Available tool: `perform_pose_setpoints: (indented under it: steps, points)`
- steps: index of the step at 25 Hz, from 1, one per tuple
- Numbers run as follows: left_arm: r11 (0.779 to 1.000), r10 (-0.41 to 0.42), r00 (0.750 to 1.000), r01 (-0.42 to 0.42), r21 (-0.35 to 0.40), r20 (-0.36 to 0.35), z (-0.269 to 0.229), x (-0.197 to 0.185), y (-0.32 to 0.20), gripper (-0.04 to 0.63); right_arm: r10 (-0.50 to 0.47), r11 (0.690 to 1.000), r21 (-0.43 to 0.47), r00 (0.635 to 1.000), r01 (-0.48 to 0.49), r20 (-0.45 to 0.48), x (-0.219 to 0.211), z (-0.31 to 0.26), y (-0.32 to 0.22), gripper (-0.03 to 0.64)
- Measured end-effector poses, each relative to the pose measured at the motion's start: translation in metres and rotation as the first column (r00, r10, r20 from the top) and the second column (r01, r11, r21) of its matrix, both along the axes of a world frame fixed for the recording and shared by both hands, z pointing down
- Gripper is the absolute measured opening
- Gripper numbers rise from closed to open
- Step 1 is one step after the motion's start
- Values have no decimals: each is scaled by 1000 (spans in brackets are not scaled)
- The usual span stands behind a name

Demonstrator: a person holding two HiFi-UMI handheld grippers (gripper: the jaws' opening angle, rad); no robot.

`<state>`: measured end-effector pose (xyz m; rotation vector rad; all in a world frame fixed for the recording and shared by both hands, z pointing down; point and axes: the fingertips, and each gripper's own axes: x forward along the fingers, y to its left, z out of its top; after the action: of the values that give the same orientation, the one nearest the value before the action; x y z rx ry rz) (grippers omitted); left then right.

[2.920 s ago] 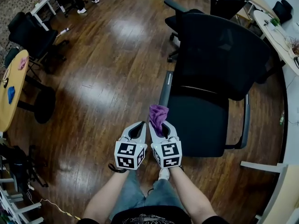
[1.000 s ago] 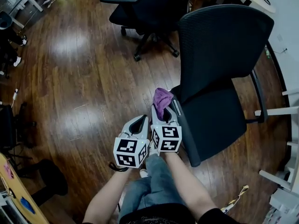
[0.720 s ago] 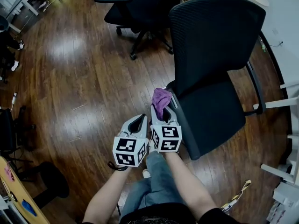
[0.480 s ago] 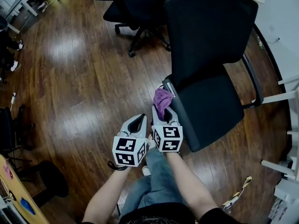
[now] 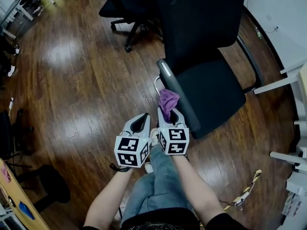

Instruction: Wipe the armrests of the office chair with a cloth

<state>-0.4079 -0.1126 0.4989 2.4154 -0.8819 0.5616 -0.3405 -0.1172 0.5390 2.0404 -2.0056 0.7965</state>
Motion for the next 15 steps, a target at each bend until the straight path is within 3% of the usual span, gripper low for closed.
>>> perform_pose_setpoints:
  steps: [15]
  points:
    - [996,70,996,-73,-47,-55,20,21,88,5,13,996,-81,995,-21,-98,24,18,119,98]
